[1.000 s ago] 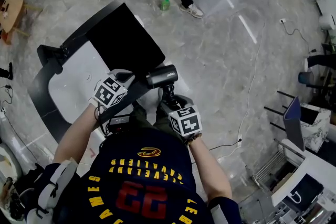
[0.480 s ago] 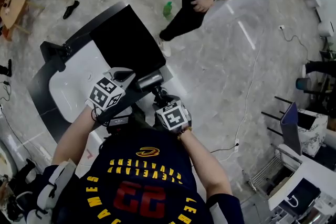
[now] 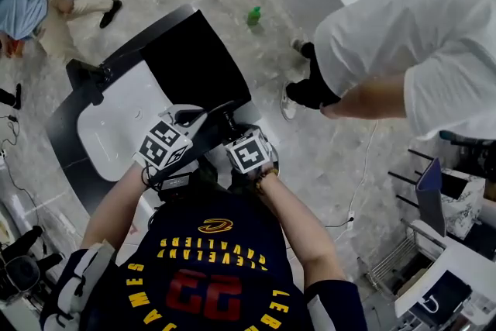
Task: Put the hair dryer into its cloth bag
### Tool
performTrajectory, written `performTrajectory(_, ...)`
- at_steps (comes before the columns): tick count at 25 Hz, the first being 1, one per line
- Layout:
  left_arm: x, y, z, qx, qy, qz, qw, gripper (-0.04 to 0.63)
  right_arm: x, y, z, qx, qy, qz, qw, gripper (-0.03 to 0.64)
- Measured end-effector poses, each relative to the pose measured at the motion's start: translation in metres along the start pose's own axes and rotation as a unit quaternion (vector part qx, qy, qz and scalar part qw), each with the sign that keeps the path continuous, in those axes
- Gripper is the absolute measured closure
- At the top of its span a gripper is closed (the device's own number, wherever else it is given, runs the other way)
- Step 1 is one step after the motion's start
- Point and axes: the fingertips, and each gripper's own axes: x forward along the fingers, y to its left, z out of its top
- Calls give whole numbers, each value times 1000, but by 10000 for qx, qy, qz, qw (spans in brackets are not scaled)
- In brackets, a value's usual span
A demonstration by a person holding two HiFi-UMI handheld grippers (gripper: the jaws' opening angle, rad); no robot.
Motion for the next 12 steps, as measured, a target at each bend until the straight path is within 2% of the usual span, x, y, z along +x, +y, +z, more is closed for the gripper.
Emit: performTrajectory(12,-5,0,7,-208,-199,260,9992,586,29,-9,67,-214,-130,45,9997,376)
